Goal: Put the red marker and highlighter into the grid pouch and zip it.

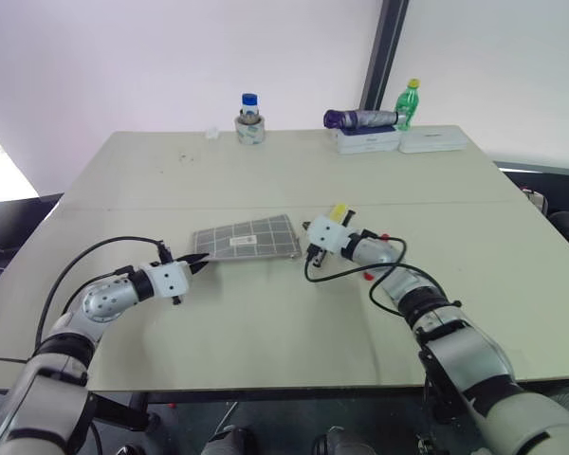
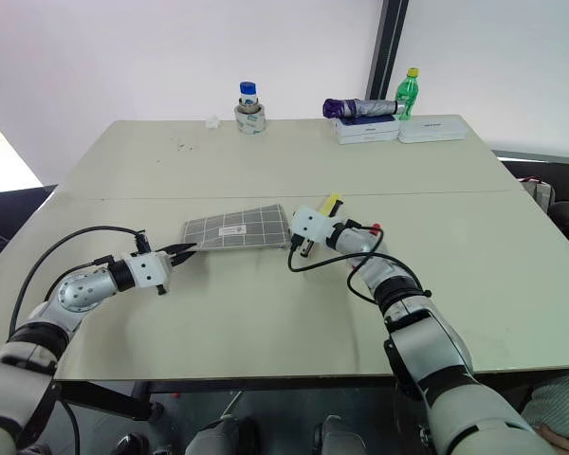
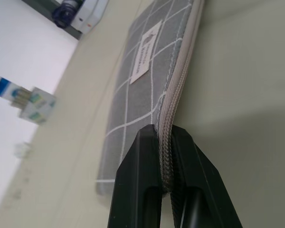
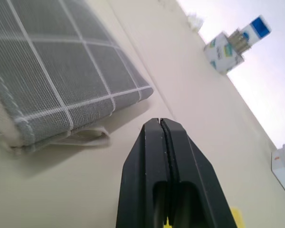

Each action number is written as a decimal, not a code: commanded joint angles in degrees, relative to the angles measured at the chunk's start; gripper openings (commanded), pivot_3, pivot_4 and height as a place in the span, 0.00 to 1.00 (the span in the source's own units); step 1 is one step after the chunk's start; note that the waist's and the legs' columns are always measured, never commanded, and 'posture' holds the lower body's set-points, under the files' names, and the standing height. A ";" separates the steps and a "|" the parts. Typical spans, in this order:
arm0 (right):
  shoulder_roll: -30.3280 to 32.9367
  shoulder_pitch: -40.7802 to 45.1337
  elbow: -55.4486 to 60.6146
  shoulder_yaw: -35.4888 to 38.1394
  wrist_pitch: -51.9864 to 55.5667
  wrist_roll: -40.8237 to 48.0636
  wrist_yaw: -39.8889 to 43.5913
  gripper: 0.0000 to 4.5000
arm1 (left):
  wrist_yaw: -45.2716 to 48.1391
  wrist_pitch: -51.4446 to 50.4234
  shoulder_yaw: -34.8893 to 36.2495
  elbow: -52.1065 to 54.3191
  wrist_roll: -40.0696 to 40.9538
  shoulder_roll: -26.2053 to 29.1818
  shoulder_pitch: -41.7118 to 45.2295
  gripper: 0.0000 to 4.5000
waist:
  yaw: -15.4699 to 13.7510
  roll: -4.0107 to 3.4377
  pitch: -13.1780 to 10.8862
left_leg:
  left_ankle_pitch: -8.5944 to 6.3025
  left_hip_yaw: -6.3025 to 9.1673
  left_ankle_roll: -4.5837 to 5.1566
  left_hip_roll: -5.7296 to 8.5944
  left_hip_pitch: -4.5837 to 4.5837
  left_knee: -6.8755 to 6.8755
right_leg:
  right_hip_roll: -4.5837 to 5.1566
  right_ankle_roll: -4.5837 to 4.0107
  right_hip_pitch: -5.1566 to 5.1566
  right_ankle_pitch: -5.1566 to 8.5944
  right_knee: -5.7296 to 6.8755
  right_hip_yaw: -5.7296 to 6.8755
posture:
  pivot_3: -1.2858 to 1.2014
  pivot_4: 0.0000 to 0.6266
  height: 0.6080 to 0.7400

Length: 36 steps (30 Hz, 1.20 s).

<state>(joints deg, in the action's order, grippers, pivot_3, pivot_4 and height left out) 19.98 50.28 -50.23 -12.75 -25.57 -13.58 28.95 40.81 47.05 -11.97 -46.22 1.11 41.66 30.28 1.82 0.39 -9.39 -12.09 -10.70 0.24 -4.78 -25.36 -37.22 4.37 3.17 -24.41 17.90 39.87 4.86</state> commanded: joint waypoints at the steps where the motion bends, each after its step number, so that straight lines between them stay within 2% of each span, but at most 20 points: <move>1: 0.78 -4.03 14.14 4.95 9.74 11.46 9.48 0.11 | 2.94 -13.30 5.10 16.32 7.67 2.81 -5.77 0.00 | 0.48 0.01 0.00 | 0.01 0.09 -0.01 -0.02 -0.01 0.00 | 0.01 0.00 0.00 0.00 0.02 -0.01 | 0.52 0.24 0.98; 3: 1.87 -8.13 23.90 7.28 16.71 16.10 11.66 0.26 | 0.86 -25.99 8.38 28.54 12.00 3.77 -10.90 0.00 | 0.68 0.01 -0.01 | 0.01 0.22 -0.02 -0.03 0.00 -0.02 | 0.04 0.00 0.01 0.00 0.04 -0.01 | 0.52 0.24 0.98; 4: 2.22 -10.33 28.53 7.89 20.78 17.73 12.12 0.41 | -0.56 -31.60 9.85 33.86 12.48 4.31 -13.12 0.00 | 0.71 0.01 -0.01 | 0.01 0.26 -0.02 -0.04 0.00 -0.02 | 0.06 0.00 0.02 0.00 0.05 -0.02 | 0.52 0.24 0.98; 6: 2.69 -14.44 36.34 8.29 27.70 20.50 13.24 0.64 | -2.86 -39.63 12.27 41.75 12.84 4.85 -16.38 0.00 | 0.67 0.01 -0.01 | 0.01 0.34 -0.02 -0.03 0.02 -0.02 | 0.09 0.00 0.07 0.00 0.05 -0.06 | 0.52 0.24 0.98; 9: 2.51 -19.09 44.34 7.95 34.85 22.55 13.19 0.97 | -4.91 -47.08 14.74 49.54 13.21 4.38 -18.68 0.00 | 0.66 0.03 0.01 | 0.02 0.40 -0.03 -0.03 0.07 -0.01 | 0.05 0.00 0.11 0.00 0.07 -0.04 | 0.52 0.24 0.98; 12: 1.09 -21.94 49.48 5.69 39.79 22.65 12.29 0.99 | -6.10 -51.95 15.72 55.95 12.63 3.77 -19.81 0.00 | 0.58 0.04 0.01 | 0.01 0.42 -0.04 -0.02 0.06 -0.02 | 0.05 0.00 0.11 0.00 0.08 -0.03 | 0.52 0.24 0.98; 16: -1.85 -20.69 48.92 5.87 45.28 23.18 9.72 0.99 | -6.52 -55.47 15.79 59.31 11.67 2.81 -20.02 0.00 | 0.59 0.06 0.01 | 0.01 0.42 -0.04 0.00 0.06 -0.01 | 0.03 -0.01 0.10 0.00 0.08 -0.02 | 0.52 0.24 0.98; 19: -7.11 -20.83 47.84 6.96 49.04 26.39 6.98 0.99 | -6.79 -56.81 16.14 60.30 11.39 2.19 -20.24 0.00 | 0.58 0.07 0.02 | 0.01 0.41 -0.04 0.00 0.06 0.00 | -0.03 -0.01 0.10 0.00 0.08 -0.02 | 0.52 0.24 0.98; 25: -12.54 -20.64 44.82 8.19 48.73 27.16 3.28 0.99 | -6.54 -56.80 16.59 61.30 10.53 1.59 -20.91 0.00 | 0.38 0.07 0.02 | 0.01 0.41 -0.04 0.04 0.04 0.00 | -0.01 -0.01 0.09 0.00 0.07 -0.02 | 0.52 0.24 0.98; 28: -14.13 -20.29 45.08 8.51 48.55 28.11 2.81 0.79 | -6.34 -56.74 16.91 61.49 10.40 1.24 -21.16 0.00 | 0.41 0.07 0.02 | 0.01 0.42 -0.04 0.04 0.04 0.01 | 0.02 -0.02 0.09 0.00 0.07 -0.02 | 0.52 0.24 0.98; 35: -15.49 -20.86 45.78 7.02 48.74 28.16 2.46 0.01 | -5.94 -55.83 16.56 61.16 9.41 0.36 -21.39 0.00 | 0.56 0.07 0.02 | 0.01 0.43 -0.04 0.03 0.04 0.02 | 0.06 -0.02 0.09 0.00 0.07 -0.03 | 0.52 0.24 0.98; 36: -15.64 -20.94 45.91 6.85 48.70 28.01 2.23 0.01 | -5.81 -55.70 16.53 61.14 9.37 0.23 -21.38 0.00 | 0.56 0.08 0.02 | 0.01 0.43 -0.04 0.03 0.04 0.02 | 0.06 -0.02 0.09 0.00 0.07 -0.03 | 0.52 0.24 0.98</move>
<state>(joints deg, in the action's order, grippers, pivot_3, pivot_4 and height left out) 4.90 28.73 -6.82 -5.57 23.50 13.82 31.34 34.83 -9.66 3.08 12.72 10.72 42.01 8.77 2.38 0.47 -9.37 -12.08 -10.27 0.20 -4.75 -25.31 -37.20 4.44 3.15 -24.32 17.90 39.94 4.83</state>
